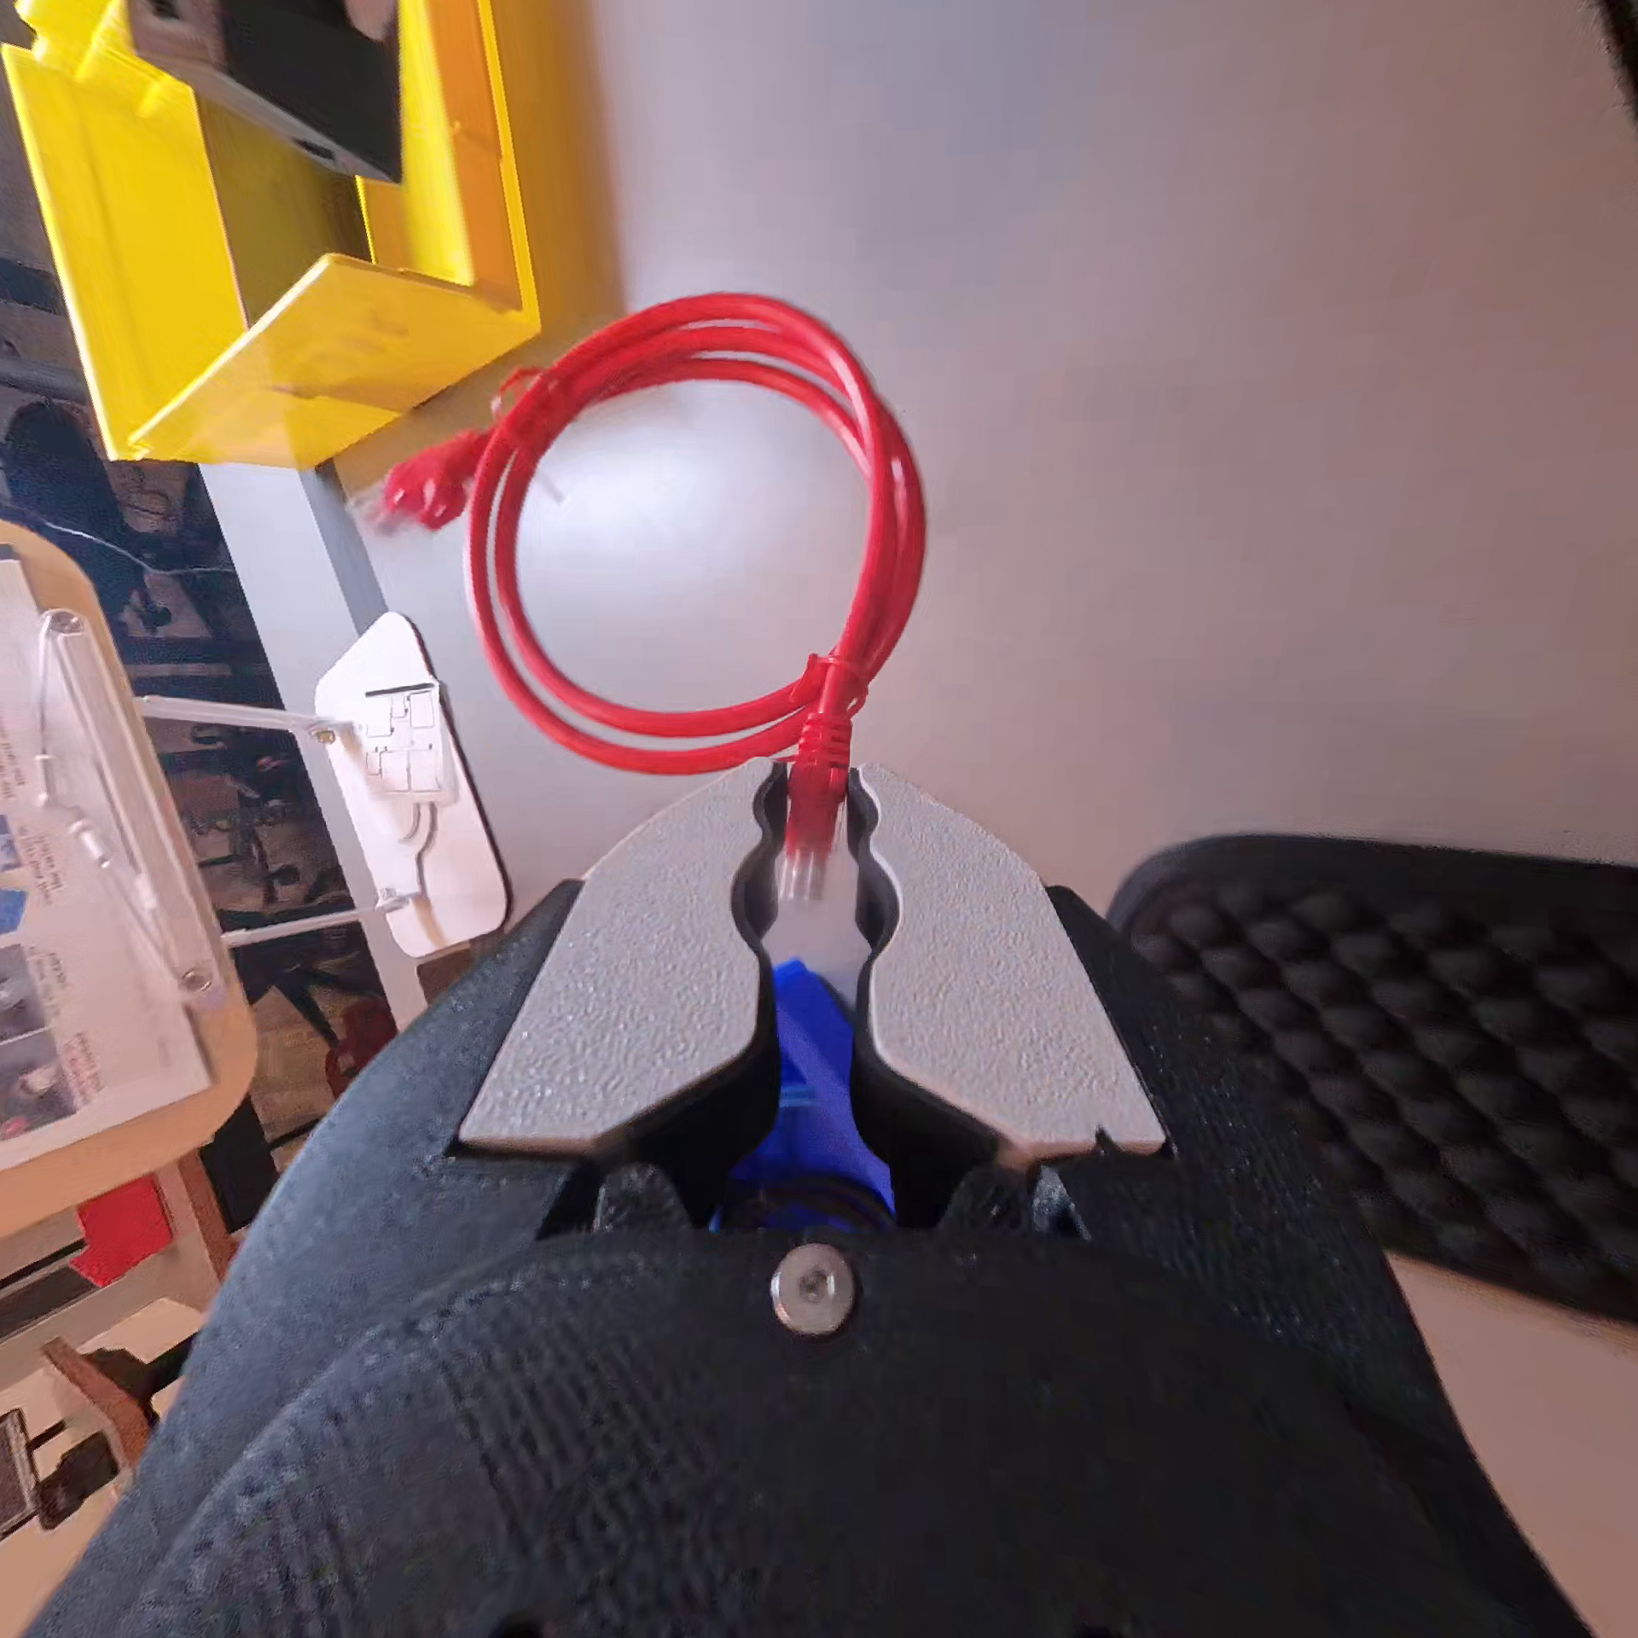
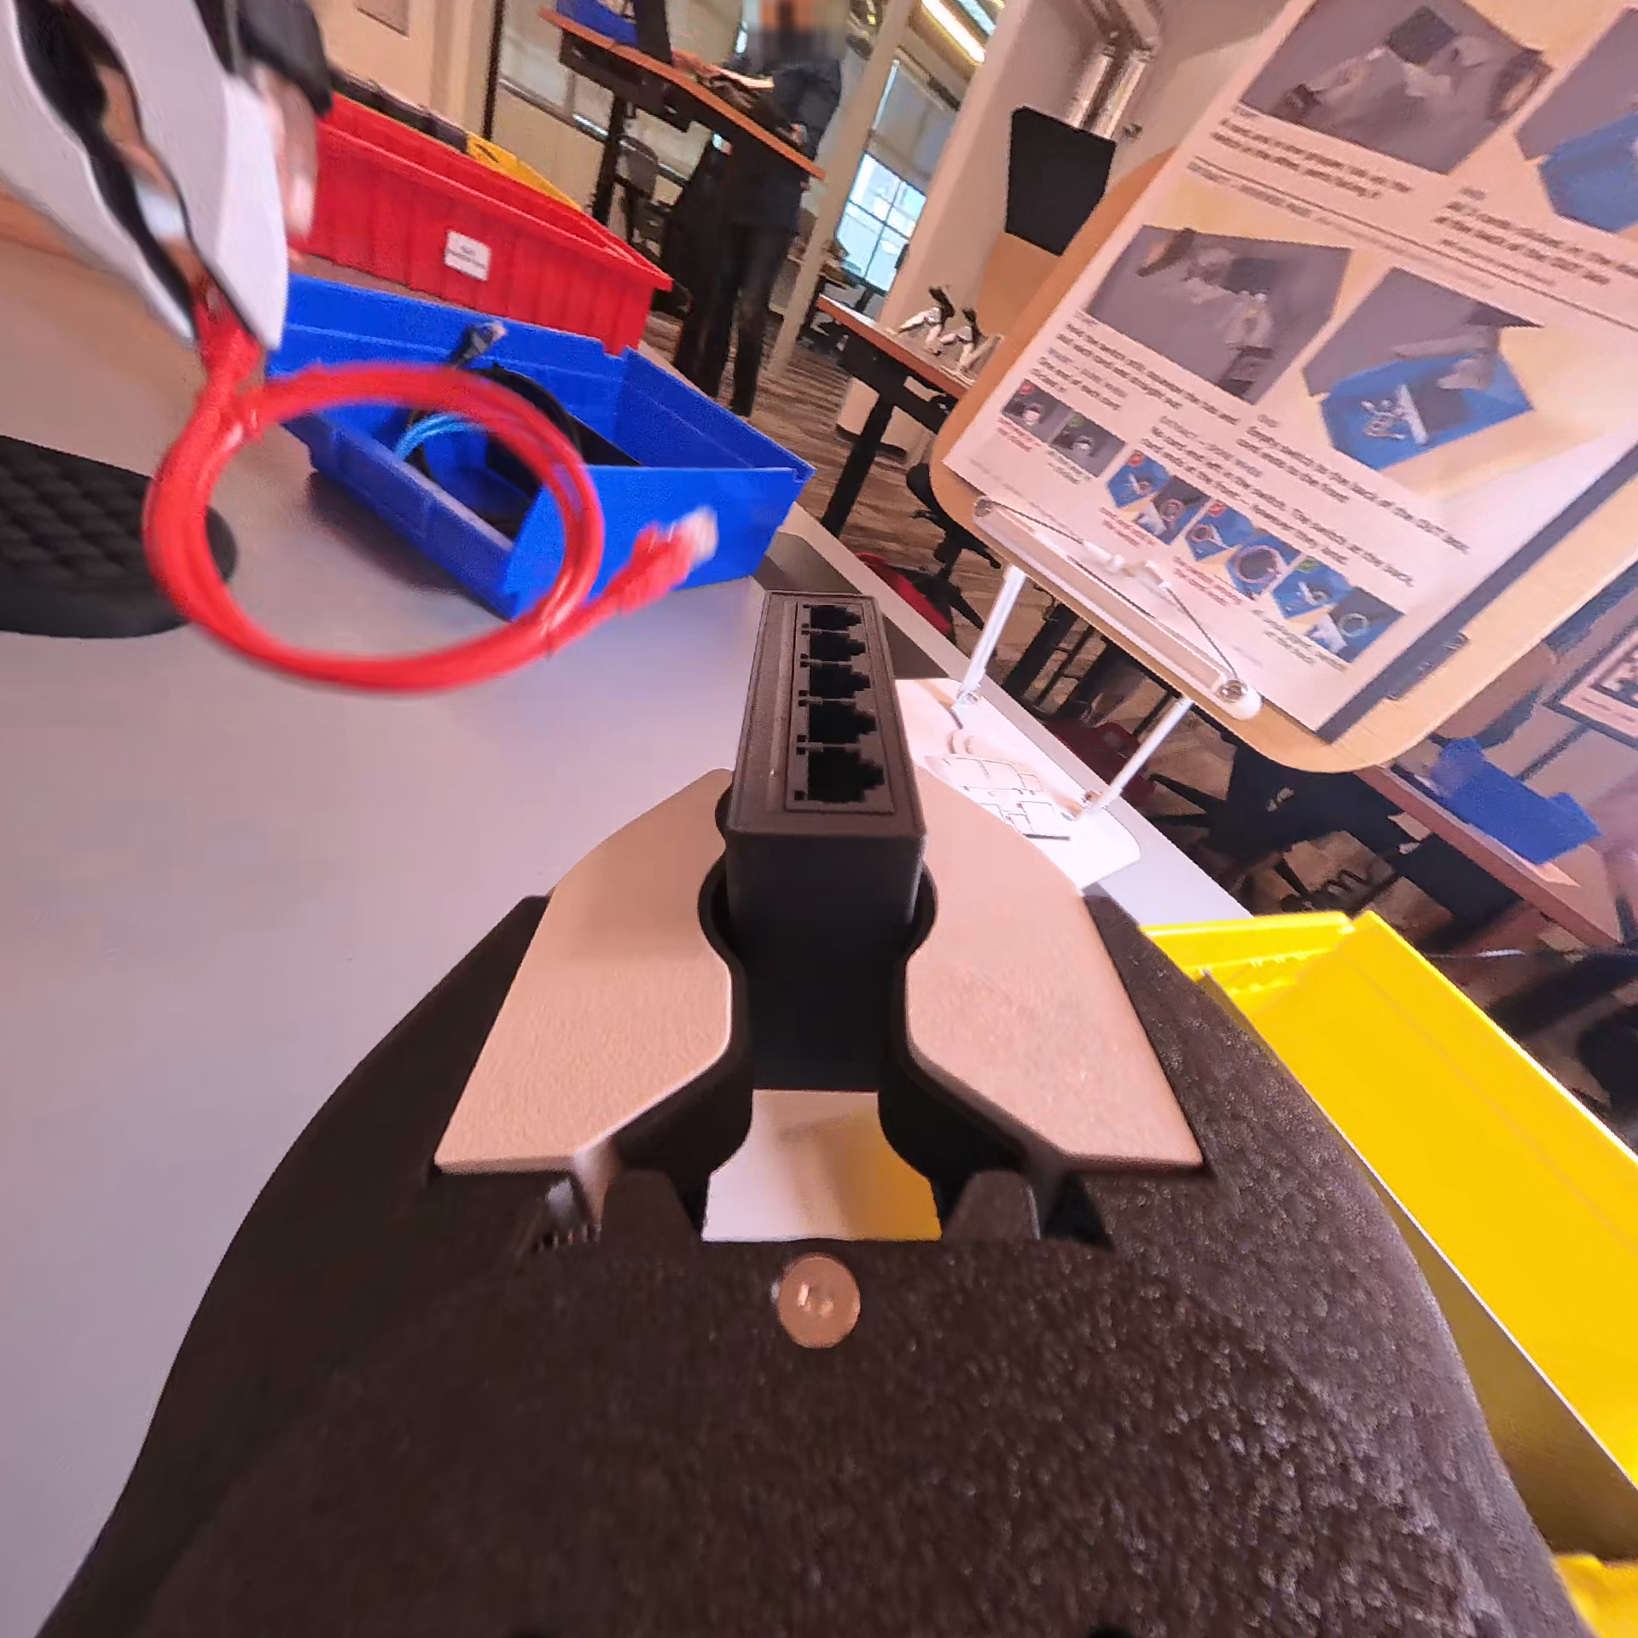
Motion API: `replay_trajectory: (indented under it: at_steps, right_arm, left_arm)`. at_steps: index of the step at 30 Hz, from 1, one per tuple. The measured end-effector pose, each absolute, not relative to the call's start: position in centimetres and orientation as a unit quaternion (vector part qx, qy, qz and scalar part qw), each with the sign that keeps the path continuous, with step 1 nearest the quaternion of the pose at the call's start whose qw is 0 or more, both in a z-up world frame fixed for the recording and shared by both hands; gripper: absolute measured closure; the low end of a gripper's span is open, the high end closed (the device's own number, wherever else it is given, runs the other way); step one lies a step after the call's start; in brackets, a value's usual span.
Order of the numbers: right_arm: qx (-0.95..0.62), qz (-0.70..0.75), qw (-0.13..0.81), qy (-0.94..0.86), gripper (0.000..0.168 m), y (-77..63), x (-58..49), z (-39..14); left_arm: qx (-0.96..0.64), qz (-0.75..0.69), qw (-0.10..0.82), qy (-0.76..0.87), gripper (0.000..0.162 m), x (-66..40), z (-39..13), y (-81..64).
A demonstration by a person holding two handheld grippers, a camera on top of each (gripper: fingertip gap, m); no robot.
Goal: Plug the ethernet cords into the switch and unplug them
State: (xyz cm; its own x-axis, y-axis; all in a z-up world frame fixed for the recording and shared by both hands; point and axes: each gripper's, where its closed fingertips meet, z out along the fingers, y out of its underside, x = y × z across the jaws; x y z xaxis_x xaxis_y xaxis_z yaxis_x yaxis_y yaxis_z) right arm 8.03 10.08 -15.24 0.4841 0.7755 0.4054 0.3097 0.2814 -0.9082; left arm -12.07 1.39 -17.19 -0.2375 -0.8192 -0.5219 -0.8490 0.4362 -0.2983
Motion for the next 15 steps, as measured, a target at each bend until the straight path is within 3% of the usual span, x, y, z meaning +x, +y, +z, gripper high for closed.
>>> replay_trajectory:
  at_steps: [5, 7, 13, 15]
  right_arm:
    - [-0.583, 0.183, 0.640, -0.466, 0.138, 10.8, 8.5, -15.7]
    - [-0.584, 0.180, 0.636, -0.471, 0.138, 10.8, 8.4, -16.0]
    - [-0.591, 0.191, 0.619, -0.480, 0.136, 10.9, 7.7, -16.9]
    - [-0.593, 0.193, 0.614, -0.484, 0.139, 10.9, 7.4, -17.2]
  left_arm:
    - [-0.628, -0.005, 0.359, 0.690, 0.131, -13.3, -20.2, 6.7]
    - [-0.683, -0.019, 0.375, 0.627, 0.137, -14.4, -20.8, 7.9]
    - [-0.866, -0.244, 0.289, 0.326, 0.130, -14.0, -25.5, 5.6]
    - [-0.885, -0.234, 0.290, 0.279, 0.123, -14.5, -27.7, 6.5]
